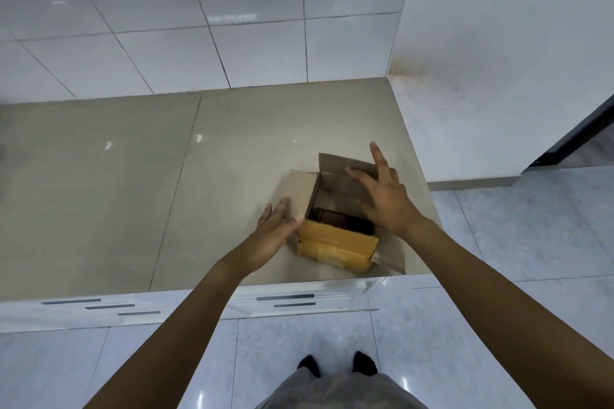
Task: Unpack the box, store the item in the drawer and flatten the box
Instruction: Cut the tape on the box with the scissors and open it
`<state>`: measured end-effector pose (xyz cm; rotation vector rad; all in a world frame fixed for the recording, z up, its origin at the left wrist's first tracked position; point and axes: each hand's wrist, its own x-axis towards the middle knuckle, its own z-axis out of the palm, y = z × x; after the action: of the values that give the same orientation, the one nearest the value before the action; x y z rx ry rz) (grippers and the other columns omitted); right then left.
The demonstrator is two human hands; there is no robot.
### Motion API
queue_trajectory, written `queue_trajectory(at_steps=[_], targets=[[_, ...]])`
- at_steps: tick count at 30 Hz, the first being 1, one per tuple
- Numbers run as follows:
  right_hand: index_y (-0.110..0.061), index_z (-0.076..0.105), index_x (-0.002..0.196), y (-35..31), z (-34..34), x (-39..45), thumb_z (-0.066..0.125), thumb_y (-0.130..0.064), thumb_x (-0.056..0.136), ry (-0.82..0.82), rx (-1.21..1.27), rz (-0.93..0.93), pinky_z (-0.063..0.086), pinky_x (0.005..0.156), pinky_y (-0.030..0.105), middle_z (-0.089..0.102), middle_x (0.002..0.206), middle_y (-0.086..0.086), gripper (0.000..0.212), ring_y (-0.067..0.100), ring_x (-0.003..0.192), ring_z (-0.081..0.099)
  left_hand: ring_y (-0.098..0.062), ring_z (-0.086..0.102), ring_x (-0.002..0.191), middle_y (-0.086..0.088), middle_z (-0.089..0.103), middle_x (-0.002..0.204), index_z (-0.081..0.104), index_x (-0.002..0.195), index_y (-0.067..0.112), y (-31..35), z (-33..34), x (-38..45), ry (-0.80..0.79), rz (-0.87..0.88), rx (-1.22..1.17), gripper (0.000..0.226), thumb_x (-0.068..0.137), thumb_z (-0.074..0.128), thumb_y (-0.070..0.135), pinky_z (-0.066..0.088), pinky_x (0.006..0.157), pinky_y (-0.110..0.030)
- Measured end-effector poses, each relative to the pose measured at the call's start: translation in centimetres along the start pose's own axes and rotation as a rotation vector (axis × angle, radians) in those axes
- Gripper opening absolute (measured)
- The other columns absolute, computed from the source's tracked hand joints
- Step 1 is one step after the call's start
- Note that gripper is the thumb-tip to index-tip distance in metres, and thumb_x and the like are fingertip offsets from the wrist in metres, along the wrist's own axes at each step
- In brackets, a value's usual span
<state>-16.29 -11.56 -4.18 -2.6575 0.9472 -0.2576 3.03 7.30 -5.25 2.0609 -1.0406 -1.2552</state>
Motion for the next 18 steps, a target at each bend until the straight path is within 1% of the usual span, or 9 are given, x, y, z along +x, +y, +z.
queue_trajectory(at_steps=[2,4,6,7,9,11,14,16,18], targets=[[-0.030,0.035,0.145,0.2,0.1,0.3,0.068,-0.014,0.082,0.015,0.019,0.020,0.049,0.094,0.052,-0.016,0.160,0.009,0.073,0.039,0.134,0.028,0.001,-0.014,0.146,0.018,0.008,0.161,0.065,0.118,0.050,-0.1,0.0,-0.2,0.011,0.001,-0.025,0.075,0.076,0.013,0.085,-0.006,0.118,-0.045],[-0.030,0.030,0.148,0.7,0.3,0.8,0.069,-0.013,0.082,0.011,0.054,0.091,0.047,0.097,0.051,-0.017,0.160,0.012,0.078,0.042,0.133,0.028,0.000,-0.016,0.145,0.018,0.014,0.161,0.075,0.090,0.049,0.3,0.2,-0.5,-0.003,0.025,0.050,0.069,0.079,0.016,0.083,-0.008,0.118,-0.050],[-0.027,0.029,0.149,1.3,0.5,1.5,0.067,-0.015,0.085,-0.040,0.083,0.155,0.041,0.105,0.050,-0.017,0.160,0.012,0.075,0.044,0.137,0.023,-0.008,-0.021,0.146,0.012,0.004,0.163,0.066,0.101,0.058,0.4,0.6,-0.7,0.030,0.090,0.220,0.048,0.069,0.041,0.085,-0.008,0.116,-0.059],[-0.024,0.030,0.149,1.6,0.6,1.7,0.065,-0.018,0.088,-0.090,0.074,0.178,0.037,0.109,0.050,-0.016,0.160,0.012,0.071,0.043,0.139,0.021,-0.010,-0.024,0.146,0.010,-0.002,0.164,0.054,0.113,0.065,0.3,0.8,-0.5,0.030,0.130,0.323,0.053,0.064,0.052,0.084,-0.009,0.114,-0.062],[-0.017,0.029,0.149,2.1,1.0,2.0,0.060,-0.025,0.091,-0.220,0.048,0.225,0.031,0.113,0.050,-0.007,0.161,0.013,0.066,0.039,0.144,0.015,-0.013,-0.030,0.144,0.007,-0.016,0.163,0.024,0.133,0.069,-0.1,1.4,-0.1,0.019,0.172,0.499,0.083,0.060,0.063,0.080,-0.009,0.110,-0.066],[-0.011,0.018,0.151,2.0,1.3,1.9,0.056,-0.032,0.093,-0.322,0.030,0.274,0.026,0.115,0.051,0.007,0.161,0.013,0.073,0.033,0.147,0.009,-0.017,-0.032,0.144,0.006,-0.026,0.160,0.010,0.142,0.063,-0.4,2.0,0.3,0.046,0.177,0.626,0.098,0.062,0.065,0.078,-0.007,0.108,-0.069],[-0.013,0.005,0.152,0.8,1.6,1.4,0.057,-0.047,0.089,-0.292,-0.129,0.245,0.024,0.111,0.062,0.001,0.161,0.010,0.088,0.033,0.147,0.002,-0.023,-0.022,0.148,0.002,-0.022,0.161,0.008,0.151,0.044,-0.6,3.2,0.8,0.153,0.142,0.755,0.104,0.067,0.059,0.079,0.002,0.108,-0.072],[-0.020,0.013,0.148,-0.4,1.7,1.0,0.060,-0.058,0.081,-0.183,-0.252,0.105,0.027,0.105,0.069,0.003,0.159,0.009,0.091,0.036,0.146,0.005,-0.025,-0.015,0.149,0.000,-0.016,0.163,0.005,0.153,0.038,-0.9,4.0,1.2,0.223,0.128,0.790,0.104,0.070,0.053,0.080,0.008,0.109,-0.072],[-0.023,0.030,0.140,-1.5,2.1,0.6,0.062,-0.065,0.074,-0.160,-0.275,-0.019,0.022,0.103,0.074,0.007,0.159,0.007,0.085,0.036,0.145,0.005,-0.026,-0.013,0.150,0.001,-0.014,0.163,-0.003,0.152,0.039,-1.1,4.5,1.5,0.248,0.113,0.760,0.106,0.071,0.050,0.081,0.011,0.109,-0.072]])
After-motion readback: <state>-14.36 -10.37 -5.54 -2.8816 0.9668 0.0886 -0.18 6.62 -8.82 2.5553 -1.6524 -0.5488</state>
